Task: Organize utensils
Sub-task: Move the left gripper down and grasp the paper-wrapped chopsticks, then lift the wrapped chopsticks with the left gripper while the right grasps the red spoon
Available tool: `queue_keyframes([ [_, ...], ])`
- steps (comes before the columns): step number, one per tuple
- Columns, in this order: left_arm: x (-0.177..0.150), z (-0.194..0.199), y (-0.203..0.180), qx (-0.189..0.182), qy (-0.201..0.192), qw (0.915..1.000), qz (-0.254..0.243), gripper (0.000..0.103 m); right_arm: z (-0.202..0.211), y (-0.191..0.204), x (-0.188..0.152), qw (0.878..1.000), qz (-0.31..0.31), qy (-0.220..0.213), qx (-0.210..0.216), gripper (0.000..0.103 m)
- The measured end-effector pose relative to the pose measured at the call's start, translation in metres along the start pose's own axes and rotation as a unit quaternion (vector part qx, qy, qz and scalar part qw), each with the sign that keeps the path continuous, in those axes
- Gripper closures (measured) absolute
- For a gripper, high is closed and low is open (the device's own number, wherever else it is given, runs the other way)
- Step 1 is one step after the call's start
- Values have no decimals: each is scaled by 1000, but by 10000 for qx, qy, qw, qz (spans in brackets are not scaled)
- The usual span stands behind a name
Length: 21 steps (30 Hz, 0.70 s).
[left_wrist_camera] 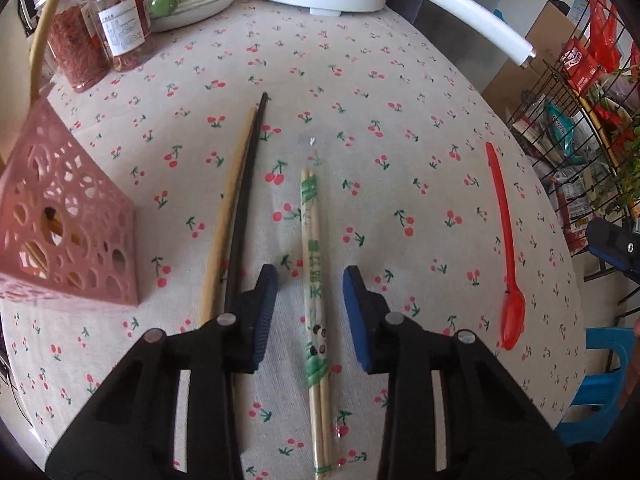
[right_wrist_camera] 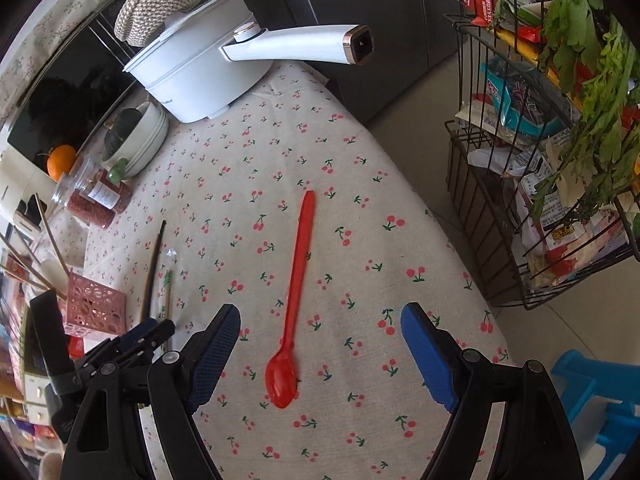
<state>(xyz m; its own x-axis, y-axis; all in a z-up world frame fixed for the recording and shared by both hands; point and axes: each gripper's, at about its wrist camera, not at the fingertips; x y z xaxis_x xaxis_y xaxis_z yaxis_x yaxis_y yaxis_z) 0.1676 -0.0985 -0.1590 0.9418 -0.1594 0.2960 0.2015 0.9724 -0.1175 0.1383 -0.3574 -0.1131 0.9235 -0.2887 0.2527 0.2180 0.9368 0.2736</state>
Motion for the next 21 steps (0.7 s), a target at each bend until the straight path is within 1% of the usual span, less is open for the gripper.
queue_keyframes([
  [1, 3, -1, -1, 57, 30, 10000, -33, 69, -1, -2, 1, 10000, -10, 7, 15, 19],
  [4, 9, -4, -3, 166, 69, 9998, -43, 75, -2, -4, 4, 10000, -26, 7, 50, 19],
  [6, 11, -6, -5, 345, 69, 9993, -133, 85, -4, -4, 5, 10000, -12, 40, 87, 19],
  [8, 12, -7, -5, 369, 56, 9992, -141, 90, -6, -2, 6, 9999, 21, 78, 112, 19],
  [11, 12, -7, -3, 335, 25, 9994, -100, 92, -9, 0, 6, 9999, 72, 106, 100, 19],
  [16, 9, -1, -2, 304, -85, 9995, -96, 92, -9, 0, 5, 9998, 72, 116, 112, 19],
  [21, 6, 20, -8, 144, -333, 9992, -166, 92, -8, -4, 6, 9998, 24, 123, 120, 19],
])
Point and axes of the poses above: each gripper's, at about its wrist camera, not at the fingertips, and z roughly against the way its jaws point, y to its left, x to its top, and after that the axes turned 6 degrees about y, right-handed
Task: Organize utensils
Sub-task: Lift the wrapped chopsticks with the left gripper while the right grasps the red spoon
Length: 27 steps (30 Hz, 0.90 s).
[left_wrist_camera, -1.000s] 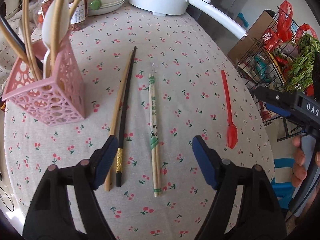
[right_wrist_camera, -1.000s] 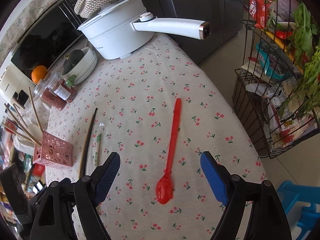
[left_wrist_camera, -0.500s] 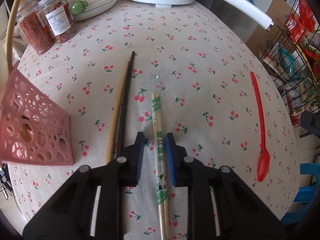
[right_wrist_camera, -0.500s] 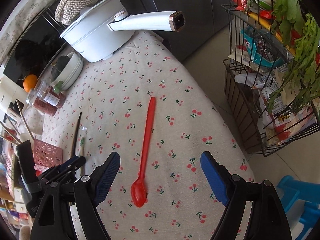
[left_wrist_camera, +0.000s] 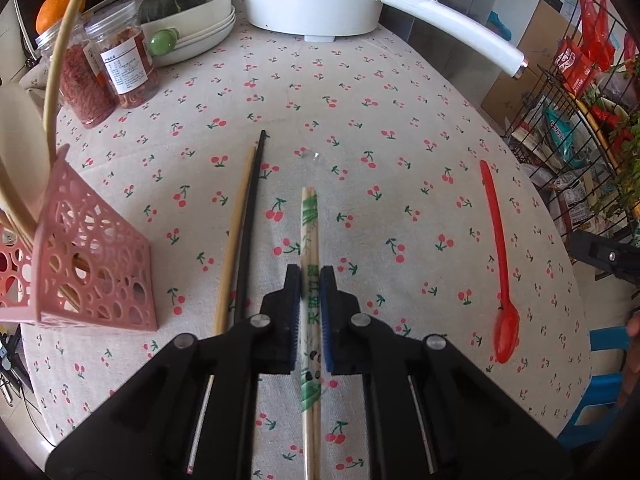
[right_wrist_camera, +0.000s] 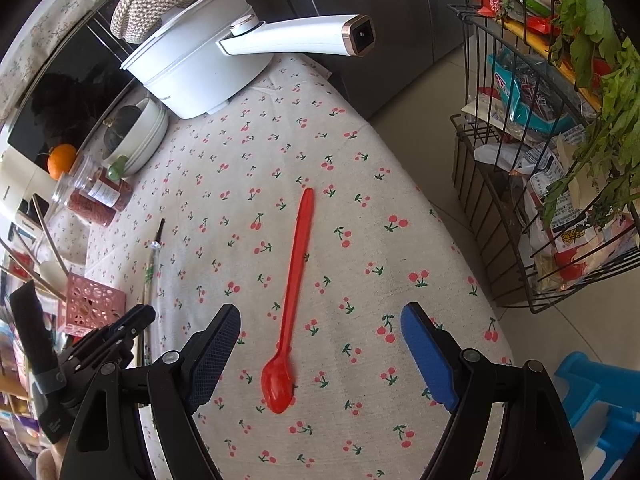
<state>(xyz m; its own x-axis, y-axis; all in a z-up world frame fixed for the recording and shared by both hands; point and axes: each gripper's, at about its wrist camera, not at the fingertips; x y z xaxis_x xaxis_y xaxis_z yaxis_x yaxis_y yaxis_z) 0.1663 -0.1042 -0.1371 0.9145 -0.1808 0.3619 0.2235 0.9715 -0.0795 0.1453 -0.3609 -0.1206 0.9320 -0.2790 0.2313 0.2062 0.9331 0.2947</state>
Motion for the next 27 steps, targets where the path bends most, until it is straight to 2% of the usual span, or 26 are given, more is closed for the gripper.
queue_keyframes([
  [11, -23, 75, 13, -527, -728, 9959, -64, 92, -4, -3, 2, 10000, -16, 29, -77, 19],
  [23, -45, 113, 40, -958, -984, 9903, -229, 92, -34, 10, 26, 9992, -38, 20, -398, 20],
  [26, -50, 121, 47, -1025, -1037, 9890, -235, 92, -47, 17, 33, 9987, -5, 67, -499, 31],
  [27, -53, 124, 49, -1040, -1061, 9886, -230, 92, -52, 21, 35, 9986, 37, 87, -514, 40],
])
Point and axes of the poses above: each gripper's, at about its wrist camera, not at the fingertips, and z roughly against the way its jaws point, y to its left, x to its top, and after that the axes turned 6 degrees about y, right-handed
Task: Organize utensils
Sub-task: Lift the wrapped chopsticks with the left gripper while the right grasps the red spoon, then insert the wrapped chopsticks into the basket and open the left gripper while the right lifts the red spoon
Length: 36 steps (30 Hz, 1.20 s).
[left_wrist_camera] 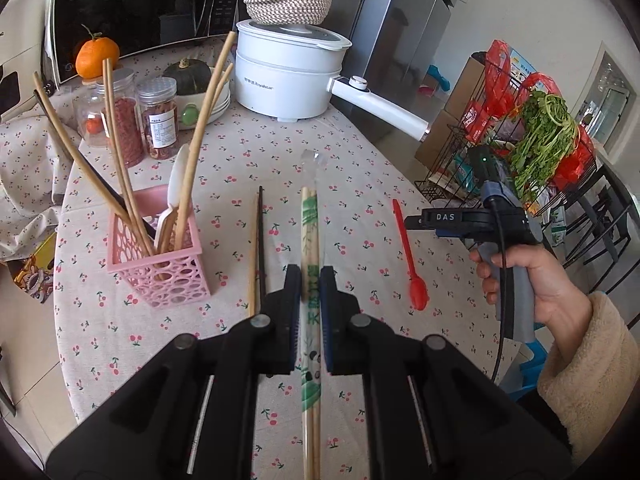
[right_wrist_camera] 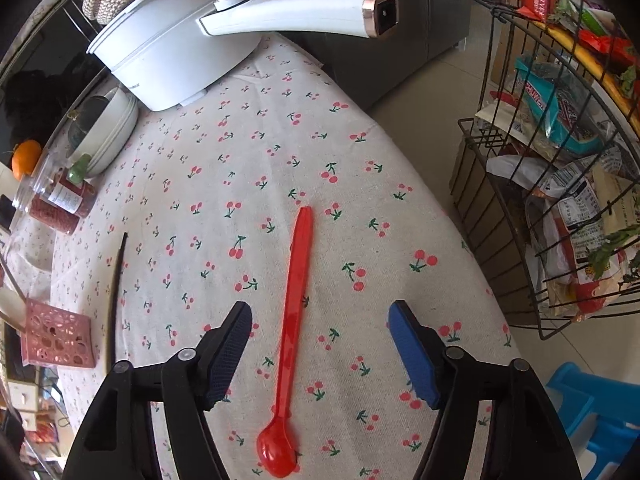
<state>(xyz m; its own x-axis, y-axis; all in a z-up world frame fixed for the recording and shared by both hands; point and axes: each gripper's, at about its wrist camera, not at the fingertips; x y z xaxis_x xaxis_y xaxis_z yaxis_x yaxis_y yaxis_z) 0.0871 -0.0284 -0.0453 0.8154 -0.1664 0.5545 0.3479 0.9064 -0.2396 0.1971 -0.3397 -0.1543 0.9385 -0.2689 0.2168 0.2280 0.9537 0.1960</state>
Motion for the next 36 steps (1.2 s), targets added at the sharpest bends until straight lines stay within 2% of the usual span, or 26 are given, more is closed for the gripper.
queue_keyframes([
  [1, -1, 3, 1, -9, -21, 10000, -2, 92, -5, 4, 1, 10000, 35, 20, -27, 50],
  [3, -3, 8, 5, -6, -66, 10000, 8, 92, -15, 12, 2, 9997, 131, 87, -209, 58],
  [7, -6, 15, 15, -7, -111, 9999, 70, 92, -27, 34, -1, 9935, 625, -58, -953, 82],
  [9, -7, 19, 19, -28, -150, 9998, 90, 92, -30, 38, -1, 9947, 535, 39, -877, 93],
  [11, -7, 26, 22, -27, -250, 9996, 86, 92, -32, 38, -3, 9956, 472, 47, -808, 93],
  [14, -6, 40, 27, -31, -528, 9985, 130, 92, -31, 38, -6, 9984, 416, 89, -375, 93],
  [18, -1, 62, 36, 42, -1105, 9937, 195, 92, -7, 39, -13, 9989, 405, -214, 97, 93],
  [22, 3, 77, 47, 343, -2031, 9783, 214, 92, 30, 49, -21, 9957, 465, -595, 546, 93],
  [25, 9, 73, 56, 483, -2544, 9653, 335, 92, 55, 58, -32, 9917, 567, -858, 771, 93],
  [31, 29, 52, 61, 1098, -3139, 9425, 343, 92, 88, 76, -44, 9849, 681, -1145, 1108, 93],
  [36, 43, 31, 67, 1577, -3327, 9283, 511, 92, 100, 83, -46, 9809, 787, -1338, 1177, 93],
])
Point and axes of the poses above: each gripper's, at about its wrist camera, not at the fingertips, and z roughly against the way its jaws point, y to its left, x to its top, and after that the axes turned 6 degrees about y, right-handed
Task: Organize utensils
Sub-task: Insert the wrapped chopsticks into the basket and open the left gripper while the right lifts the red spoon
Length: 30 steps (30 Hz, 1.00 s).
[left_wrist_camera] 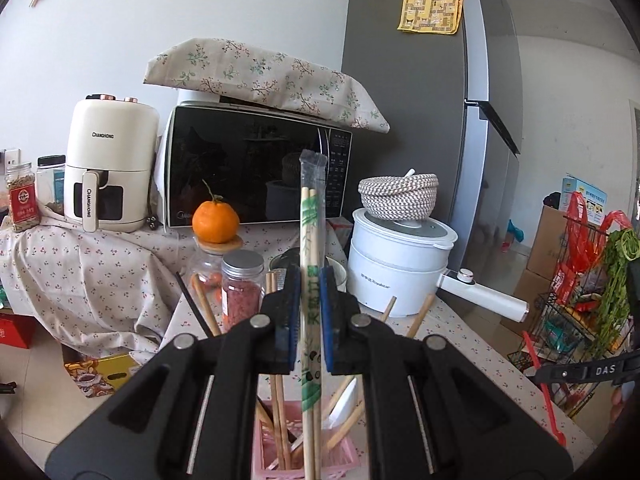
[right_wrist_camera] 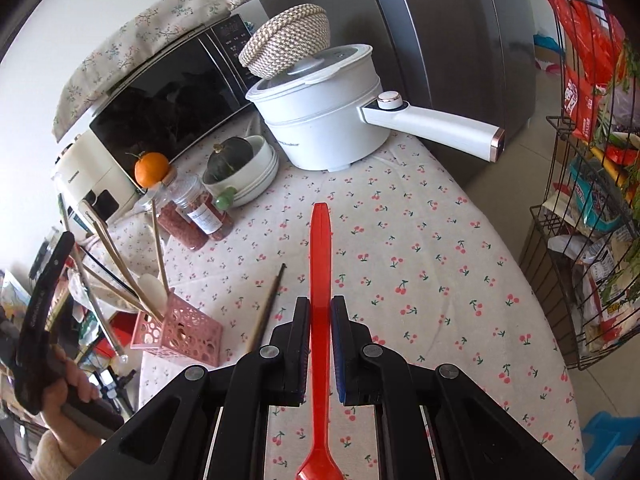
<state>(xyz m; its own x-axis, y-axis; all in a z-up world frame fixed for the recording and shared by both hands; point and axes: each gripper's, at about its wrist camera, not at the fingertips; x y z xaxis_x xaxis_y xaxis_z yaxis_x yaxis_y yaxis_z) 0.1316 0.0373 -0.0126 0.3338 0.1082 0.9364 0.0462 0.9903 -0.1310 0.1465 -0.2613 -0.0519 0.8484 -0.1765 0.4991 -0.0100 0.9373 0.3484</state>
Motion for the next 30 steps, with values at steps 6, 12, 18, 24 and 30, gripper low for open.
queue_keyframes([
  [6, -6, -19, -6, 439, -164, 9988, -118, 92, -4, -2, 5, 9999, -51, 0, 88, 93],
  [12, -16, -30, -7, 390, 183, 9988, -223, 94, -7, 3, 8, 9999, 26, 4, 126, 93],
  [18, -18, -26, -3, 2, 804, 9967, -80, 94, -3, 9, 9, 9998, 50, -36, 205, 93],
  [24, -12, -10, 6, -226, 1239, 9914, 350, 88, 6, 21, 8, 9992, 80, -144, 376, 93],
  [30, -7, 2, 19, -14, 2139, 9752, 565, 46, 21, 36, 9, 9967, 75, -421, 688, 93],
])
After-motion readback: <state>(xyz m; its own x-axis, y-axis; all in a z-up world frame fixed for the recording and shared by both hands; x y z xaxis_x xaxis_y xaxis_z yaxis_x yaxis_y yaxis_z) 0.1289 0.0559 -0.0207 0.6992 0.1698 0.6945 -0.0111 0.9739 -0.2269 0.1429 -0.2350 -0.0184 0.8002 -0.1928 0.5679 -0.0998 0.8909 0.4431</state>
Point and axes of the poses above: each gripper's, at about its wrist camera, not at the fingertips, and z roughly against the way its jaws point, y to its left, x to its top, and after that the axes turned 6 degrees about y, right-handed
